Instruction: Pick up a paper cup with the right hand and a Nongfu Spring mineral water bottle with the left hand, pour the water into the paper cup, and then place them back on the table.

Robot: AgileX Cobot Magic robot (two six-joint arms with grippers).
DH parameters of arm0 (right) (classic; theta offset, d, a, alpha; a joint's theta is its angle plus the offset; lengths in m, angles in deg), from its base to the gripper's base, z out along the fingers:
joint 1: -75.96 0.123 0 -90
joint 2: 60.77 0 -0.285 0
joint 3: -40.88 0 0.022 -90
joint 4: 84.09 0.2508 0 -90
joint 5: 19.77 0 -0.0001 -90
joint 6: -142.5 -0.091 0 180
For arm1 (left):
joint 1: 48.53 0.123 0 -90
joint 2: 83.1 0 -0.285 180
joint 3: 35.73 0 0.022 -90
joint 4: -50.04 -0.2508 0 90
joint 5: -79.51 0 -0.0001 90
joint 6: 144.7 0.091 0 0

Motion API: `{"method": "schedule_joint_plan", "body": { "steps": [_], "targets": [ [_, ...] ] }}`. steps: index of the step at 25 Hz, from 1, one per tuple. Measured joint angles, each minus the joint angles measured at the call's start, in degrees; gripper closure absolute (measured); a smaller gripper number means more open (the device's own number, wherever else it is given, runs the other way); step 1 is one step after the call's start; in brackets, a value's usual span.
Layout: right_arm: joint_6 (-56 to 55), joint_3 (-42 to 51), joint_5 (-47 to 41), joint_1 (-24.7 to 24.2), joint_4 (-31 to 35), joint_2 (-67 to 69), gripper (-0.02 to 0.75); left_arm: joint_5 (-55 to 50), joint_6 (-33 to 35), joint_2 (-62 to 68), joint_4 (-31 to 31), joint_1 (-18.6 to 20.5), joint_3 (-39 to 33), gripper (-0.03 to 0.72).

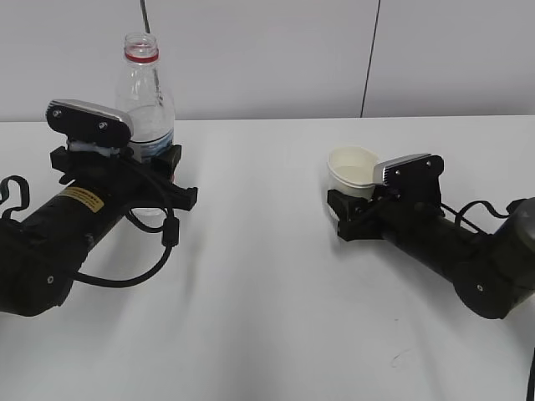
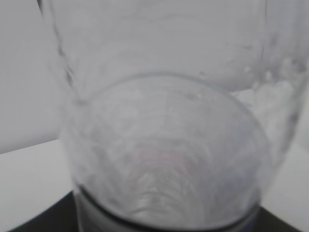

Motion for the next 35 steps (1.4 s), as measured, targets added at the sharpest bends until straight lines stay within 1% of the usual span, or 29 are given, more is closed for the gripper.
{"method": "schedule_joint_plan", "body": {
  "steps": [19,21,25,27,35],
  "targets": [
    [0.0,0.1,3.8,0.0,1.5,3.1,0.228,0.0,0.0,0.0,0.1,0.0,0.0,0.357],
    [0.0,0.5,4.2,0.0,1.8,3.1,0.219,0.0,0.0,0.0,0.1,0.0,0.0,0.357],
    [0.0,1.7,4.6,0.0,2.8,3.1,0.158,0.0,0.0,0.0,0.0,0.0,0.0,0.357],
    [0.0,2.4,4.3,0.0,3.3,3.2,0.141,0.0,0.0,0.0,0.1,0.0,0.0,0.357],
    [0.1,5.2,4.3,0.0,3.8,3.2,0.138,0.0,0.0,0.0,0.1,0.0,0.0,0.357]
  ]
}}
